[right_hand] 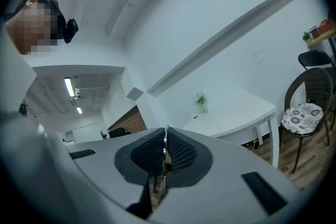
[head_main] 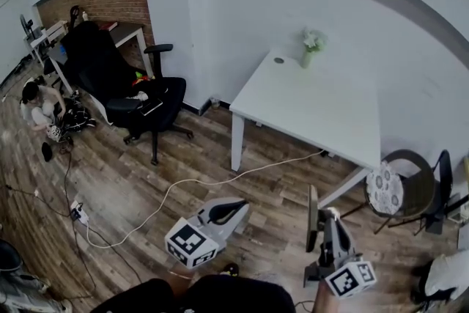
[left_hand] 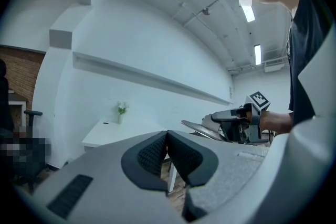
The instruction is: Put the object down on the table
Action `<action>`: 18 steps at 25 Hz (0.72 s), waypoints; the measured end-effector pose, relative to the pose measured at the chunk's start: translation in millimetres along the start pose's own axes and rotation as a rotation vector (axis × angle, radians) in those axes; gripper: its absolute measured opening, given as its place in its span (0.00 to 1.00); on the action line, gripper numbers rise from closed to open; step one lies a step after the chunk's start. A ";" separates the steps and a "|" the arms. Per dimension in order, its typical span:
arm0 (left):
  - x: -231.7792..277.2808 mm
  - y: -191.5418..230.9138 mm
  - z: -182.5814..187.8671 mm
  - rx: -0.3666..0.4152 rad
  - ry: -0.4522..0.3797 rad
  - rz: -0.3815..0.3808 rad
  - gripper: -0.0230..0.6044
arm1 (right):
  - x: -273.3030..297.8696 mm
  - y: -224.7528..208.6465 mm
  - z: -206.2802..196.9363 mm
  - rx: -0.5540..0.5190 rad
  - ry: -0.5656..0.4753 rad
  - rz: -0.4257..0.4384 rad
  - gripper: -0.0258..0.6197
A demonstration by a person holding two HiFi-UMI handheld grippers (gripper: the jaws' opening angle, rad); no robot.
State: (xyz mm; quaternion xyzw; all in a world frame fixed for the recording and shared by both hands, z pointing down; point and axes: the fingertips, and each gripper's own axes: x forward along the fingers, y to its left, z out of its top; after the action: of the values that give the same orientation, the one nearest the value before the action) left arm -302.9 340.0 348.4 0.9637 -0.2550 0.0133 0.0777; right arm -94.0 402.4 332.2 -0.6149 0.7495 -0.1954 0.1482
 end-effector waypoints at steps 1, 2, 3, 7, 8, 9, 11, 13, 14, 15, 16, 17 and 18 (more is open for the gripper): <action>2.8 2.1 -0.7 0.001 0.002 -0.002 0.03 | 2.2 -3.1 0.0 -0.004 0.000 0.001 0.06; 5.4 4.6 -0.9 0.009 0.002 -0.002 0.03 | 5.4 -4.9 0.3 -0.005 0.000 0.006 0.06; 7.9 7.2 -1.0 0.018 0.000 -0.003 0.03 | 9.3 -6.2 0.6 -0.004 0.000 0.010 0.06; 20.7 18.9 -3.0 0.027 0.000 0.011 0.03 | 29.3 -18.3 3.9 0.003 0.002 0.022 0.06; 25.4 22.2 -3.4 0.022 0.003 0.018 0.04 | 35.4 -23.1 5.3 0.004 0.002 0.029 0.06; 30.9 25.8 -2.7 0.025 0.003 0.025 0.03 | 41.9 -28.2 7.0 0.005 0.004 0.037 0.06; 44.5 34.1 1.7 0.036 0.000 0.038 0.03 | 57.2 -38.4 12.3 0.009 0.007 0.051 0.06; 61.4 42.1 6.4 0.028 -0.006 0.045 0.03 | 73.6 -50.6 19.6 0.009 0.010 0.060 0.06; 70.5 46.1 7.8 0.019 -0.005 0.050 0.03 | 81.1 -58.9 22.5 0.008 0.016 0.059 0.06; 80.2 50.5 9.1 0.017 -0.003 0.055 0.04 | 88.8 -67.7 25.4 0.008 0.021 0.058 0.06; 90.4 54.9 10.7 0.025 -0.002 0.056 0.03 | 96.7 -75.8 28.8 0.008 0.025 0.059 0.06; 100.7 59.0 12.3 0.039 -0.001 0.054 0.03 | 104.7 -83.1 32.4 0.009 0.026 0.063 0.06; 110.8 62.7 14.0 0.052 -0.002 0.052 0.03 | 112.7 -90.1 35.9 0.010 0.028 0.068 0.06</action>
State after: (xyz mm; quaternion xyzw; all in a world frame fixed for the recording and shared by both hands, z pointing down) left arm -237.6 229.8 350.8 0.9585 -0.2795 0.0210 0.0521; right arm -22.1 272.9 345.4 -0.5857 0.7709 -0.2023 0.1474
